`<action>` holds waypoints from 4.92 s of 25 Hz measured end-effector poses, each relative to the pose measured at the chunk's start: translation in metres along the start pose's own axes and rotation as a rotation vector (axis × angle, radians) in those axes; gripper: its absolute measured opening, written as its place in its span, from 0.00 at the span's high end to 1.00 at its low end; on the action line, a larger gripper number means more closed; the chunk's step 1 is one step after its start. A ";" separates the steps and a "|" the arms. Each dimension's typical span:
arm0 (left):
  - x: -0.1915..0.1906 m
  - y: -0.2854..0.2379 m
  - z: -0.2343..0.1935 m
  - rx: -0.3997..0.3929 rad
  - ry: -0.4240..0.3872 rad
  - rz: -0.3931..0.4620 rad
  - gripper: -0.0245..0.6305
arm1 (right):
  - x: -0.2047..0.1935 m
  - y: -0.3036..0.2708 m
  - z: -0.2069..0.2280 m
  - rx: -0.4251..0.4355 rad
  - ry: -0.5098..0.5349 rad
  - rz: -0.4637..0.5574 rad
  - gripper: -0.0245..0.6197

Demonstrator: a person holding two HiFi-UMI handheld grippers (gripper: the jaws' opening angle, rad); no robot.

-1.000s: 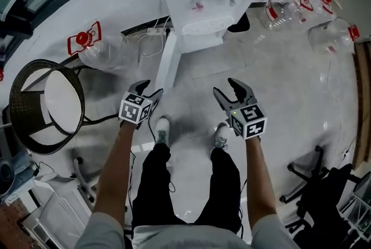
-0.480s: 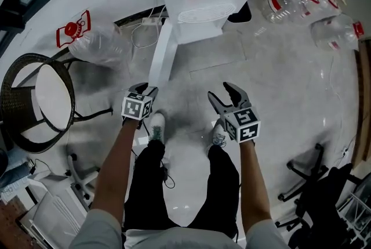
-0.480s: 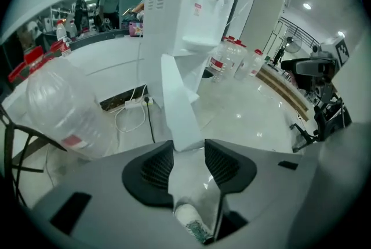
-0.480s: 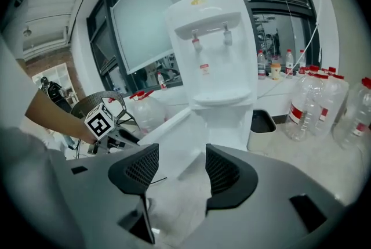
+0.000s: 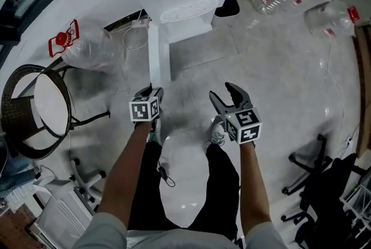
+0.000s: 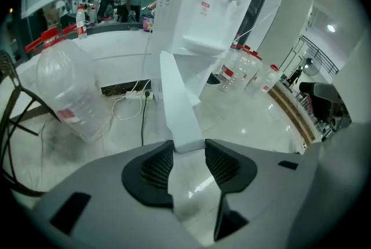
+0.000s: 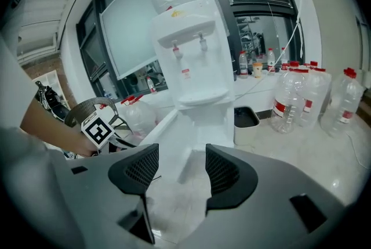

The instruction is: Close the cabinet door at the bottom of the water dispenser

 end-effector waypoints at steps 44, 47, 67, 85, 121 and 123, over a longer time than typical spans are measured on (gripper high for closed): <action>0.189 -0.216 0.228 -0.169 0.503 0.205 0.64 | -0.009 0.004 0.253 -0.065 -0.125 0.019 0.53; 0.209 -0.230 0.225 -0.146 0.490 0.232 0.66 | -0.001 -0.007 0.269 -0.074 -0.121 0.035 0.53; 0.244 -0.213 0.228 -0.107 0.164 0.317 0.72 | 0.023 0.011 0.292 -0.150 -0.136 0.061 0.54; 0.290 0.206 0.291 -0.125 -0.378 0.428 0.92 | 0.273 0.237 0.178 -0.178 0.105 0.196 0.92; 0.411 0.657 0.307 -0.111 -0.826 0.978 0.92 | 0.588 0.395 -0.081 -0.271 0.619 0.587 0.92; 0.413 0.664 0.308 -0.108 -0.840 0.993 0.92 | 0.595 0.396 -0.088 -0.263 0.639 0.601 0.92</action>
Point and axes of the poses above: the fingertips, and each gripper's own axes: y backward along the fingers, z to its right, x out of its top, the point moved 2 cm from there along y, backward along the fingers, and after that the axes turned 9 degrees about y, right-handed, at the moved point
